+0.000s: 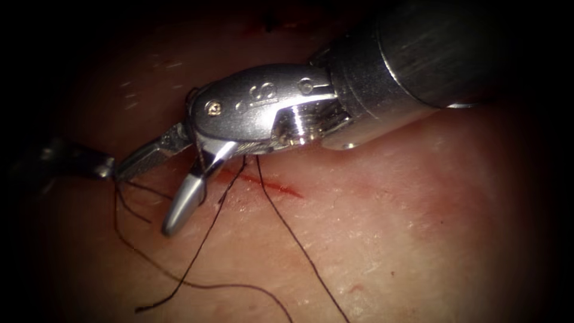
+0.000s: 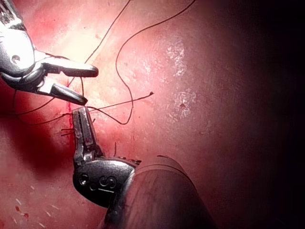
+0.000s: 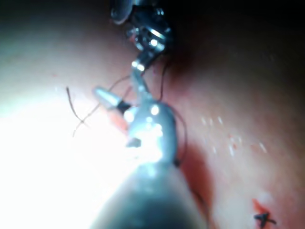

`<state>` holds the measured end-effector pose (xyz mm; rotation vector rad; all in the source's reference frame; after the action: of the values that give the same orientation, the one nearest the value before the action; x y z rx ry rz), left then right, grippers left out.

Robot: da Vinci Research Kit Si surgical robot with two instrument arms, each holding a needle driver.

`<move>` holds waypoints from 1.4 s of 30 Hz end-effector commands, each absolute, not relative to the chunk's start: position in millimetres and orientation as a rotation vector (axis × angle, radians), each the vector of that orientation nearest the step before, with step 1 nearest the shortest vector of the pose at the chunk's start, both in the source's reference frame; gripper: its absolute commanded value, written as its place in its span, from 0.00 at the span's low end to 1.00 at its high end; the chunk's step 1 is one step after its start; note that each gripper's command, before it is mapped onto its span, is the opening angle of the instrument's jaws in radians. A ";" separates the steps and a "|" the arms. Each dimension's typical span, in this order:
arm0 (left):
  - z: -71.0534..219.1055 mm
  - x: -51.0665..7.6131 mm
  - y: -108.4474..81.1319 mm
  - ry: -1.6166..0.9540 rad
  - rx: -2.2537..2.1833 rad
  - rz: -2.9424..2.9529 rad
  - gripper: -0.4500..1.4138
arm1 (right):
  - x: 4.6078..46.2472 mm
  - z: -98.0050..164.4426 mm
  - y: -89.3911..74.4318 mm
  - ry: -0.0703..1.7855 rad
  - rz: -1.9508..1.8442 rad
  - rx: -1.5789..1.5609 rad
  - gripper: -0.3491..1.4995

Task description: Wound Closure

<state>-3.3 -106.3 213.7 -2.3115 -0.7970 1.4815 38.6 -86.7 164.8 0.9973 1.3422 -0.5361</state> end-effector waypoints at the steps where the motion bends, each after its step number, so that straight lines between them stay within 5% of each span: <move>1: 213.7 -4.3 -107.8 -0.805 -2.315 1.468 0.00 | 38.9 164.7 -87.5 1.355 -0.562 1.016 0.30; 15: 214.5 -2.6 -106.1 -0.790 -2.313 1.466 0.00 | 37.3 164.0 -90.4 1.209 -0.750 1.060 0.26; 19: 213.7 -2.7 -106.3 -0.794 -2.314 1.463 0.00 | 38.9 165.1 -90.8 1.070 -0.802 1.004 0.38; 24: 212.2 -2.8 -106.4 -0.754 -2.284 1.446 0.00 | 39.6 166.5 -91.2 0.963 -0.837 0.954 0.23; 42: 204.5 -5.2 -105.9 -0.582 -2.101 1.329 0.00 | 41.3 168.5 -95.8 0.851 -0.913 0.907 0.29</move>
<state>-4.5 -104.5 204.4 -2.0889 -0.5630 1.3224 40.6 -94.5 168.5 0.9019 0.8448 -0.9145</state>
